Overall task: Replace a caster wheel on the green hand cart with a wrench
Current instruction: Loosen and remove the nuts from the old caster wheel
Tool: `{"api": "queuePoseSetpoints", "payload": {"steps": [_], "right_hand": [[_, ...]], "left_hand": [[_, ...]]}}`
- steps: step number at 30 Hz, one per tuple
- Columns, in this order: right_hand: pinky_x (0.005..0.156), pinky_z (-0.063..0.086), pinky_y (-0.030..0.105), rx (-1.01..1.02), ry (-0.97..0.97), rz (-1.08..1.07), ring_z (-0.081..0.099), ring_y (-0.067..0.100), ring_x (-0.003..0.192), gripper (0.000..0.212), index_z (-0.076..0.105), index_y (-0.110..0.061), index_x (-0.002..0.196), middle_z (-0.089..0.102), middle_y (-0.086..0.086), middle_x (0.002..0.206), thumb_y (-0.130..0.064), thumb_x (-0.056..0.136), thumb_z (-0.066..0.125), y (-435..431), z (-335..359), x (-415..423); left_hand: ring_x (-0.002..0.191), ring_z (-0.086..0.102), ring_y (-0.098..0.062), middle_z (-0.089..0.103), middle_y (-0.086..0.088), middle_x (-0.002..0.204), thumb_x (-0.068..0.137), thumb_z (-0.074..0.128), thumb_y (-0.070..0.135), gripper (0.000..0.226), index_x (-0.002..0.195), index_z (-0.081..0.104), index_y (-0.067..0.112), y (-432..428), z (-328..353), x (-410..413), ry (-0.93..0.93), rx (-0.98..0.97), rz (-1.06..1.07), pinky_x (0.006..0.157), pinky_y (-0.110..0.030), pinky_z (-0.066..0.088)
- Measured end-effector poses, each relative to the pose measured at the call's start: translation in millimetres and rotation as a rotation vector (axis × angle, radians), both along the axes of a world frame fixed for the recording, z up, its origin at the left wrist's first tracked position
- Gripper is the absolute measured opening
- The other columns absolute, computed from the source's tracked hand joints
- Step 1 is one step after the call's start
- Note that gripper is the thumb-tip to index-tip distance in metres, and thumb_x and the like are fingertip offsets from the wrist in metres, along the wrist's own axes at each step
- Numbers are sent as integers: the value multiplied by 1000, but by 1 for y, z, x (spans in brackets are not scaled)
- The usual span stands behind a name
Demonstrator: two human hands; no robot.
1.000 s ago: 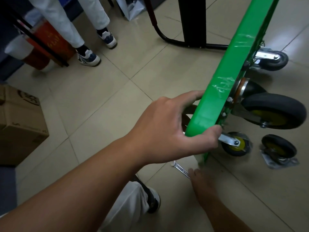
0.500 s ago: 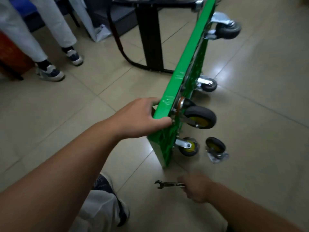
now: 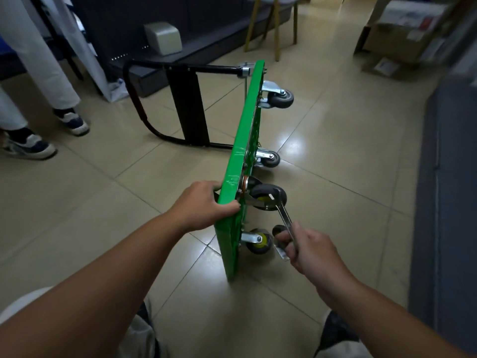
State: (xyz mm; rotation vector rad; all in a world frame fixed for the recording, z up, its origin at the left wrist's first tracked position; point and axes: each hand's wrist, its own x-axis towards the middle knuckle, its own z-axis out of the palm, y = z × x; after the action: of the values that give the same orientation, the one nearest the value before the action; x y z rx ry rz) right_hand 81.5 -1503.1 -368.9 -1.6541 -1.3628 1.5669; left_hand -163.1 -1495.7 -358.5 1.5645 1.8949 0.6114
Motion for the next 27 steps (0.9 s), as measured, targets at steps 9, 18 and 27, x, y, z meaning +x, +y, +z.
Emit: {"api": "queuePoseSetpoints", "payload": {"steps": [9, 18, 27], "right_hand": [[49, 50, 30, 241, -71, -12, 63, 16, 49, 13, 56, -15, 86, 71, 3, 73, -17, 98, 59, -26, -1, -9], [77, 43, 10, 218, -67, 23, 60, -4, 100, 33, 65, -27, 131, 67, -13, 113, -24, 103, 47, -43, -8, -15], [47, 38, 24, -65, 312, -102, 43, 12, 49, 32, 66, -24, 129, 50, -3, 63, -15, 104, 49, -40, -10, -26]], "left_hand": [[88, 75, -14, 74, -1, 111, 85, 79, 32, 47, 129, 68, 18, -26, -2, 18, -124, -12, 41, 71, -36, 65], [93, 74, -15, 76, 8, 106, 66, 70, 59, 77, 131, 70, 19, -42, -5, 36, -187, 32, 13, 70, -34, 65], [77, 72, -7, 76, 13, 93, 77, 58, 71, 67, 128, 68, 30, -33, -8, 36, 64, 104, -94, 64, -37, 62]]}}
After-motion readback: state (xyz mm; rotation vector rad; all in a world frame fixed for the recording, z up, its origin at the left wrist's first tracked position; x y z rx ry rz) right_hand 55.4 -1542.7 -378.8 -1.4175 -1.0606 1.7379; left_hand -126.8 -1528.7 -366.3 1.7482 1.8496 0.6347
